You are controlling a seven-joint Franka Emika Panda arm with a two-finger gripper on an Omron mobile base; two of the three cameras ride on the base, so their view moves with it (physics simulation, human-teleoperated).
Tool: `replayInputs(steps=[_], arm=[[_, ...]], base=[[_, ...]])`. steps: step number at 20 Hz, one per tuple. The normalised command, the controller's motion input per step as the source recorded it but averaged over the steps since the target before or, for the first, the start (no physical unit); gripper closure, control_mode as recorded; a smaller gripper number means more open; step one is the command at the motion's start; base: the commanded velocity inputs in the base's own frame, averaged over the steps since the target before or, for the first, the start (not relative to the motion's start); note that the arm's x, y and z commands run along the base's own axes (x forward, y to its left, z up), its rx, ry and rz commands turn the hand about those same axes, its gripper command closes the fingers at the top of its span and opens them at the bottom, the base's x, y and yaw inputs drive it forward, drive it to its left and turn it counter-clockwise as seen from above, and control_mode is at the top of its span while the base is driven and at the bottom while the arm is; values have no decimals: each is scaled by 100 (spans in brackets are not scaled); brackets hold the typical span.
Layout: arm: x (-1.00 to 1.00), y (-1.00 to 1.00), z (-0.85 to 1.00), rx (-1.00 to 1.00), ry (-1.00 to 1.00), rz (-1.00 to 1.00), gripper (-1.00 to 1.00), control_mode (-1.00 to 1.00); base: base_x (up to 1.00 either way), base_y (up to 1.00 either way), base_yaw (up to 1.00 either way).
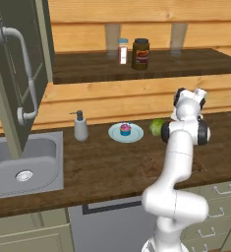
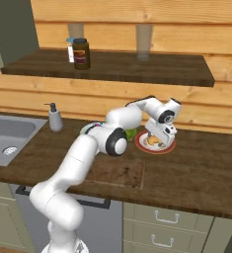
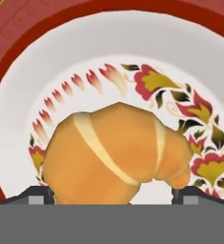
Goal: From the different types of pastries on the counter, select a croissant and place it on the cutting board. Then retrieve a jar of jam from the cabinet and place it alongside the croissant on the cutting board.
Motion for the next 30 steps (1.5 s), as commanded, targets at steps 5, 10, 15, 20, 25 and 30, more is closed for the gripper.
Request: replayInputs(steps=[5, 10, 15, 20, 25, 30], arm=[[1, 34, -50, 0, 0, -6, 100, -100], [-3, 28, -44, 0, -8, -9, 100, -100], [-7, 29, -25, 0, -13, -12, 100, -100], [-58, 2, 13, 3, -18, -11, 100, -100], [-96, 10, 19, 1, -10, -6, 100, -100], [-79, 54, 16, 0, 0, -1, 100, -100]], base=[[0, 0, 0], [0, 0, 0], [0, 0, 0], [0, 0, 0], [0, 0, 0], [0, 0, 0]])
